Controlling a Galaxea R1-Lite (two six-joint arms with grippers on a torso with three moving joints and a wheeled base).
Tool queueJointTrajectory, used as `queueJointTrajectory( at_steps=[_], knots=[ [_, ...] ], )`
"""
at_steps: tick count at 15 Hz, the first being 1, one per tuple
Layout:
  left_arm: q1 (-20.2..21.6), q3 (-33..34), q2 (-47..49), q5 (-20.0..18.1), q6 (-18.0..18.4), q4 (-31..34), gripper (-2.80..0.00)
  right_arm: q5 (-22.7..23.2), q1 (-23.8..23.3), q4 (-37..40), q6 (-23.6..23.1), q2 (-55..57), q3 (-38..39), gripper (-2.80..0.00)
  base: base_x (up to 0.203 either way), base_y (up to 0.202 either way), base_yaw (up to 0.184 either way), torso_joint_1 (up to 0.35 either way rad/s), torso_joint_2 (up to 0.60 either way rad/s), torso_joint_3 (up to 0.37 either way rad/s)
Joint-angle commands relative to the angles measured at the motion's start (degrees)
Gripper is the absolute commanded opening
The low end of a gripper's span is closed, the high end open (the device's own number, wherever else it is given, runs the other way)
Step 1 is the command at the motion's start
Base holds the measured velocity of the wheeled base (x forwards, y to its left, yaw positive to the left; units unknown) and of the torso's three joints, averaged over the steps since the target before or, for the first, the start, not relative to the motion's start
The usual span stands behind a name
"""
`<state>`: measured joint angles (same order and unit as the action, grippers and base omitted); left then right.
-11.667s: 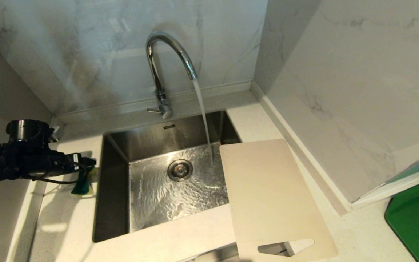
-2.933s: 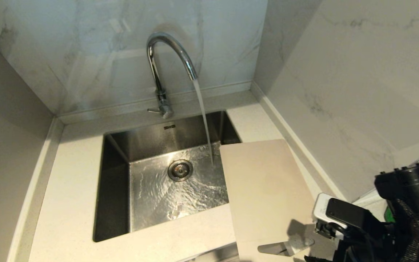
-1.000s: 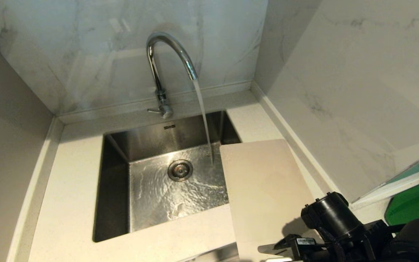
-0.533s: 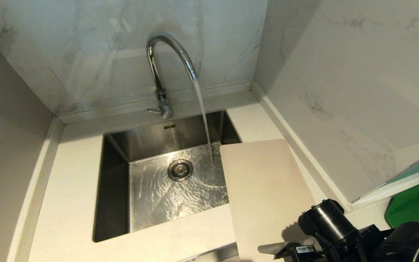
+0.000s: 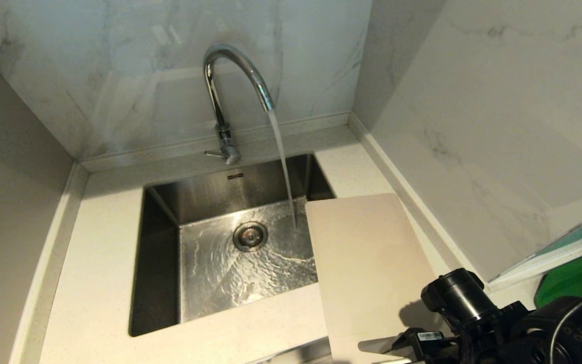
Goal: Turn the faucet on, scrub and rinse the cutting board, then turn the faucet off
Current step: Pick up the cutting board
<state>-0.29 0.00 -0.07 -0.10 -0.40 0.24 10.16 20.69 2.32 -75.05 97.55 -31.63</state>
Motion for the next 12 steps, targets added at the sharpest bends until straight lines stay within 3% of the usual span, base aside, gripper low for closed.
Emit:
queueJointTrajectory(
  at_steps=[1, 12],
  knots=[
    [0.03, 0.09, 0.07, 0.01, -0.04, 0.02, -2.8, -0.23, -0.82, 0.0, -0.45, 0.73, -0.27, 0.0, 0.0, 0.0, 0.0, 0.0, 0.0, 0.0],
    [0.03, 0.09, 0.07, 0.01, -0.04, 0.02, -2.8, -1.45, -3.36, -0.29, -0.54, 6.85, -3.25, 0.0, 0.0, 0.0, 0.0, 0.0, 0.0, 0.0]
  ],
)
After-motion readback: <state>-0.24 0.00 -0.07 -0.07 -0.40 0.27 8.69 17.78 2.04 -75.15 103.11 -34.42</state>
